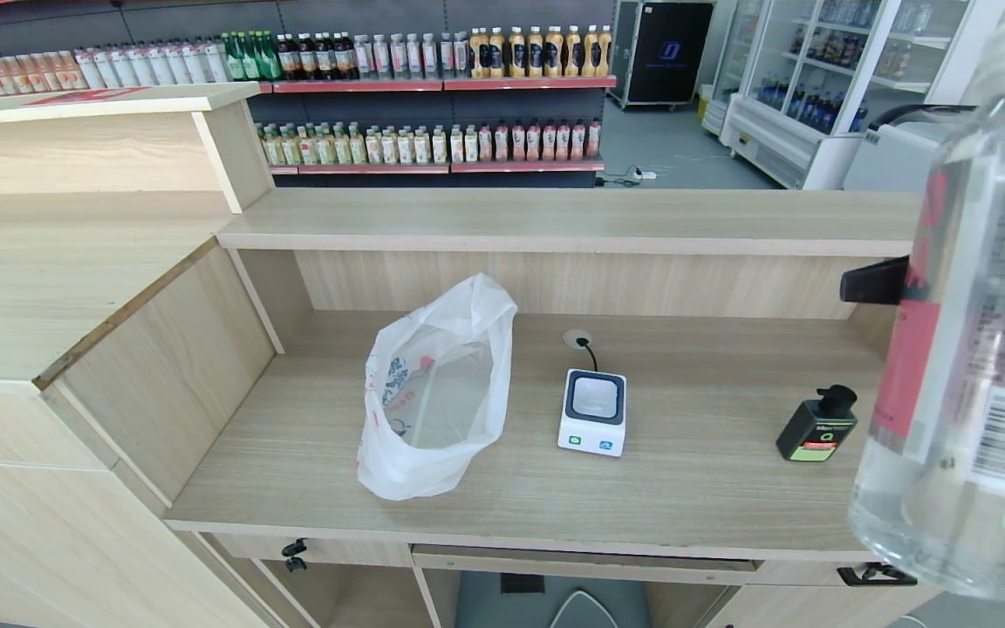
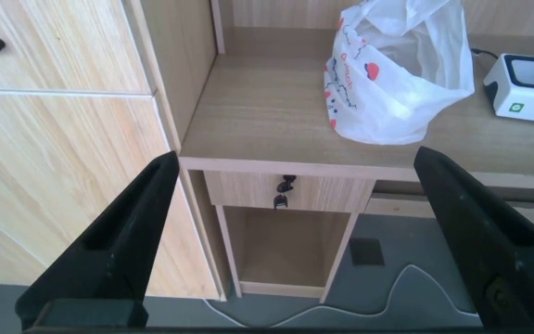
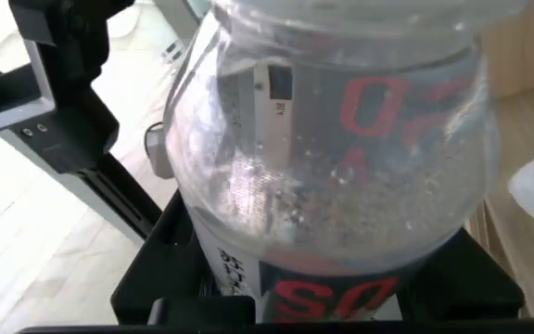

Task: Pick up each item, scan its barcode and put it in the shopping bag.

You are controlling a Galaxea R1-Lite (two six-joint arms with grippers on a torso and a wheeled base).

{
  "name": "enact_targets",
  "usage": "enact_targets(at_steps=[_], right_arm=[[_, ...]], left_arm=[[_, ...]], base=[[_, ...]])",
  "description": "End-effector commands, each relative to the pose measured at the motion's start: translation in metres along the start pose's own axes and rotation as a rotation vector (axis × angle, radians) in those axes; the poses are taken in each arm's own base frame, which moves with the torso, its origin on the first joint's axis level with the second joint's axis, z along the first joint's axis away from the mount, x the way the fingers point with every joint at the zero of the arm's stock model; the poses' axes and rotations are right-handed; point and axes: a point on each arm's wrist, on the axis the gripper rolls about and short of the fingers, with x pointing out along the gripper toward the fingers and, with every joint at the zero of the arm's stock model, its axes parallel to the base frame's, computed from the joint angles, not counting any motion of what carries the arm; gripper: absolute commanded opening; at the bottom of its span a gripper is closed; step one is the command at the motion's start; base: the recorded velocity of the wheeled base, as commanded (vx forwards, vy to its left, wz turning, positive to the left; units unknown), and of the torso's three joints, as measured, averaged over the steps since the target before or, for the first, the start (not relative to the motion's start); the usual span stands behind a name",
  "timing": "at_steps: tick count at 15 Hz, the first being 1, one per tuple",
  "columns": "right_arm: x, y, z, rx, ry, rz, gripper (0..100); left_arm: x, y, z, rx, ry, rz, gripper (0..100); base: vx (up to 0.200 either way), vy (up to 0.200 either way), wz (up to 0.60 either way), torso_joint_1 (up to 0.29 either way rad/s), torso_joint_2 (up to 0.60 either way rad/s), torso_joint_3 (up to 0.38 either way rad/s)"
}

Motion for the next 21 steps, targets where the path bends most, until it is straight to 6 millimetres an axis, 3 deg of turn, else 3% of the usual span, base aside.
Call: enact_targets(at_steps=[1,3,6,8,13,17,21], right_arm=[[-0.043,0.002,-0.031,-0.013,-0.052,-0.211,0],[-0.073,0.001,-0.050,0.017,-0.121,-0.410,0],[-0.083,-0.010,-0.067,0.048,-0.205,-0.802,0],[-0.085,-0.017,-0.083,0.052,-0.099,-1.126,0],[-0.090,-0.016,-0.086,-0.038,-0.053,-1.267,0],[-0.096,-0.018,-0.095,-0.152,0.140,-1.573,0],[-0.099,-0.022,-0.092,-0.176,0.161,-1.604,0]], left_arm=[[0.000,0.000,0.000,0.000,-0.001,0.000,100],[0.000,0.000,0.000,0.000,-0.001,0.000,100],[0.000,0.000,0.000,0.000,-0.001,0.000,100],[0.000,0.000,0.000,0.000,-0.001,0.000,100],[0.000,0.000,0.000,0.000,-0.001,0.000,100],[0.000,0.000,0.000,0.000,-0.001,0.000,100],[0.000,0.000,0.000,0.000,-0.001,0.000,100]], base=[[0.000,0.000,0.00,0.000,0.00,0.000],[0.000,0.000,0.00,0.000,0.00,0.000],[0.000,0.000,0.00,0.000,0.00,0.000],[0.000,0.000,0.00,0.000,0.00,0.000],[0.000,0.000,0.00,0.000,0.00,0.000],[0.000,0.000,0.00,0.000,0.00,0.000],[0.000,0.000,0.15,0.002,0.00,0.001]])
